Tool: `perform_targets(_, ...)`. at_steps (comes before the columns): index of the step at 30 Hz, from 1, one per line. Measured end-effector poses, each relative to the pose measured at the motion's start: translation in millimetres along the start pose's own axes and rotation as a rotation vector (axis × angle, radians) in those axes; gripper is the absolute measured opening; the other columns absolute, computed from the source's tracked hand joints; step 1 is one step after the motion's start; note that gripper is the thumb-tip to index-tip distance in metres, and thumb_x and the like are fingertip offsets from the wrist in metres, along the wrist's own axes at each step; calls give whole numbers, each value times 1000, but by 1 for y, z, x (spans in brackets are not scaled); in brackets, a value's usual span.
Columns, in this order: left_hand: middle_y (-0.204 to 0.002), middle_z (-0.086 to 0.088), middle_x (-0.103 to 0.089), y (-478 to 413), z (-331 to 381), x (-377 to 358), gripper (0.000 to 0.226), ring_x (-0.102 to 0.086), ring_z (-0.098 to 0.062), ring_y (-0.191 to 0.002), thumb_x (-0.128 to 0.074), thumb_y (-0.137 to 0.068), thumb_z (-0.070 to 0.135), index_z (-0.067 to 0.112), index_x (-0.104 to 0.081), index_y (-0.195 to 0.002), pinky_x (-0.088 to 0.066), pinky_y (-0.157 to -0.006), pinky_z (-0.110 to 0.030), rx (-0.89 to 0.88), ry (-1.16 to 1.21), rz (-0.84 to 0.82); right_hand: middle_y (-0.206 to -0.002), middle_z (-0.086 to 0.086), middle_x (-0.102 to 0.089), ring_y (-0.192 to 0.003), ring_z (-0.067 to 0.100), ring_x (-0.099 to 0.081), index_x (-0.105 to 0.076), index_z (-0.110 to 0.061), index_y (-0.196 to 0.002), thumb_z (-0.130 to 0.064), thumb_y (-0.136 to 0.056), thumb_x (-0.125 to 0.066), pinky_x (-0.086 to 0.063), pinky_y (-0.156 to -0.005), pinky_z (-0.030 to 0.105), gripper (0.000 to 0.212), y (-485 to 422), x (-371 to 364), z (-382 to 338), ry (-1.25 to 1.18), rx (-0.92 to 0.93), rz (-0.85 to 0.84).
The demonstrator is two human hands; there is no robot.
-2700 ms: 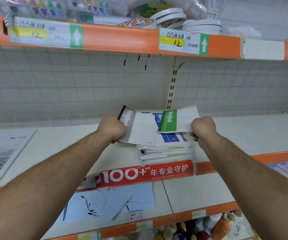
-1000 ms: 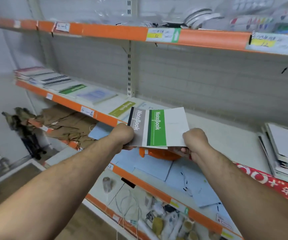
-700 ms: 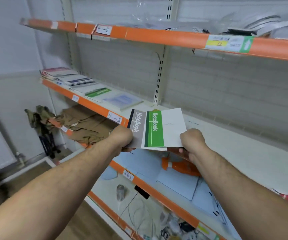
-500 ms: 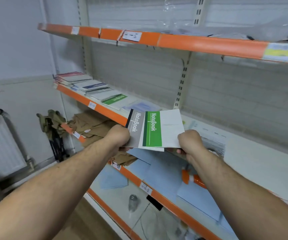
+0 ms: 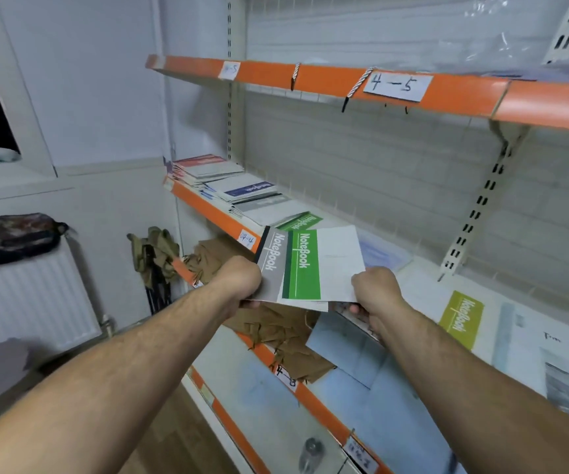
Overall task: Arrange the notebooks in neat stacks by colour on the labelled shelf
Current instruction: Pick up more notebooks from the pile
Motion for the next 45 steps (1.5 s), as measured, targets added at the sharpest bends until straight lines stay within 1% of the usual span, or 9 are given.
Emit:
perform_targets(7, -77, -9, -52, -82, 29, 6, 25, -52, -21, -55, -35, -97, -3, 12, -49, -82, -40, -35, -21, -12, -23, 45, -62, 13, -52, -29, 18, -42, -52, -4, -76, 3, -90, -39, -25, -32, 12, 20, -78, -34, -36, 18, 24, -27)
perform_targets(15, -81, -18, -62, -171, 41, 2, 22, -60, -29, -58, -37, -90, -3, 2, -58, -96, -51, -48, -30, 7, -46, -16, -75, 14, -60, -48, 24, -45, -55, -3, -84, 3, -88, -36, -32, -42, 24, 21, -143, -63, -52, 5, -8, -30)
perform_targets(18, -81, -21, -63, -203, 50, 6, 23, -59, -29, -54, -37, -90, -4, 0, -59, -97, -46, -42, -27, -13, -87, -35, -77, 15, -60, -48, 23, -46, -58, -1, -90, 3, -88, -37, -32, -42, 22, 22, -160, -75, -59, 3, -22, -5)
perform_targets(24, -69, -16, -60, -266, 65, 17, 22, -54, -21, -40, -34, -94, -1, 0, -56, -98, -39, -37, -23, -56, -165, -116, -62, 14, -51, -41, 23, -42, -51, -3, -76, 4, -88, -35, -31, -40, 19, 21, -185, -102, -78, 32, -9, 86)
perform_targets(28, -72, -12, -56, -316, 84, 27, 23, -51, -19, -50, -38, -96, 1, 5, -55, -82, -39, -41, -27, -156, -334, -134, -60, 18, -51, -26, 19, -43, -50, -1, -76, 4, -90, -36, -31, -33, 14, 20, -201, -122, -88, 73, -33, 167)
perform_targets(33, -66, -9, -48, -359, 96, 30, 31, -46, -17, -51, -39, -96, -5, 6, -45, -68, -35, -34, -23, -236, -599, -198, -59, 18, -56, -43, 29, -53, -52, 1, -76, 4, -85, -38, -41, -43, 31, 18, -222, -148, -85, 53, -82, 273)
perform_targets(37, -90, -11, -59, -385, 101, 37, 11, -54, -22, -74, -48, -98, 8, 2, -53, -90, -44, -61, -27, -338, -690, -184, -59, 16, -55, -45, 28, -53, -53, 0, -76, 4, -86, -38, -40, -45, 31, 18, -225, -162, -86, 39, -121, 341)
perform_targets(40, -118, -12, -62, -396, 105, 40, 31, -57, -28, -96, -54, -94, 9, 9, -52, -125, -43, -71, -32, -503, -727, -201, -65, 15, -54, -44, 28, -52, -52, -1, -77, 5, -86, -40, -39, -43, 29, 17, -224, -171, -86, -2, -147, 391)
perform_targets(45, -103, -7, -59, -401, 104, 32, 29, -50, -21, -85, -58, -89, 13, 13, -53, -118, -42, -66, -32, -710, -988, -215, -65, 13, -54, -52, 30, -53, -52, -5, -79, 4, -86, -41, -40, -50, 32, 16, -220, -181, -78, -36, -176, 434)
Point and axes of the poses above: each hand's wrist, its own y-axis away from the middle knuckle, its own x-axis out of the back of the hand, z = x × y, the point moved 5 cm from there along -y, towards the middle knuckle
